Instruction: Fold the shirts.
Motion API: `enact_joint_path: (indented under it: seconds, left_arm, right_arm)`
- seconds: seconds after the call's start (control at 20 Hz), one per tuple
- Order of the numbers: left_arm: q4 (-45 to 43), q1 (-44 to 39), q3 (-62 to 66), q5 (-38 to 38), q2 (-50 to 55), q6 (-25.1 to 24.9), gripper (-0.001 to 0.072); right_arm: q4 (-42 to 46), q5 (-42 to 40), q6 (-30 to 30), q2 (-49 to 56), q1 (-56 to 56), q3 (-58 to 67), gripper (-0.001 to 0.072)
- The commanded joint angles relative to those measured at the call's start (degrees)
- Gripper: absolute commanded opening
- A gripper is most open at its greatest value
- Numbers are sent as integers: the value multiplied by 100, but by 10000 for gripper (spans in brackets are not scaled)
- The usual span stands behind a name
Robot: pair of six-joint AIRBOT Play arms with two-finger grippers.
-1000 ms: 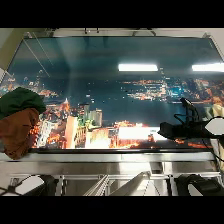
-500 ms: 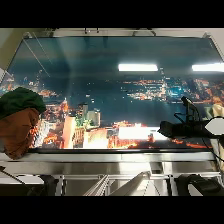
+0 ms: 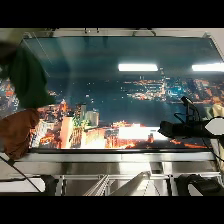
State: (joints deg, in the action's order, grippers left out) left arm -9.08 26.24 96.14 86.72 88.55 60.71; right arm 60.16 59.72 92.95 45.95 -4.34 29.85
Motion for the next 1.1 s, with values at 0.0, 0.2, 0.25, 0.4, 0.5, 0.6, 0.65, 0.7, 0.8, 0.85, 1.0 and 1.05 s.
enact_joint_path:
  seconds: [0.0,0.2,0.25,0.4,0.5,0.6,0.65,0.7,0.8,0.85,1.0,1.05]
  left_arm:
    - [352,-1729,916,-304,-490,291,22]
    - [-1585,-3241,1279,-483,-470,1019,17]
    - [-2164,-3532,1279,-468,-435,1154,17]
    - [-3156,-4002,1279,-376,-273,1502,18]
    - [-3897,-4026,1279,-140,-114,1906,22]
    - [-5088,-3932,1279,494,52,2286,349]
    - [-5681,-3856,1276,848,149,2400,349]
    - [-6065,-3768,1217,1078,216,2533,349]
    - [-6161,-3497,745,1060,221,2643,349]
    - [-6135,-3394,446,997,221,2643,349]
    - [-6135,-3239,-662,675,221,2636,349]
    - [-6140,-3239,-1043,507,223,2634,349]
  right_arm:
    - [0,37,2,2,-4,-2,15]
    - [7,118,0,2,-4,-2,16]
    - [26,118,0,2,-2,-2,17]
    - [177,118,0,2,-2,-2,26]
    - [426,149,2,2,-2,-2,475]
    - [780,225,2,2,-2,0,696]
    - [975,225,4,2,11,0,697]
    - [1152,216,4,2,33,0,696]
    - [1178,94,2,17,293,0,696]
    - [1178,-48,-4,55,476,0,696]
    - [743,-258,-682,442,1204,0,696]
    - [369,-247,-1126,686,1456,0,696]
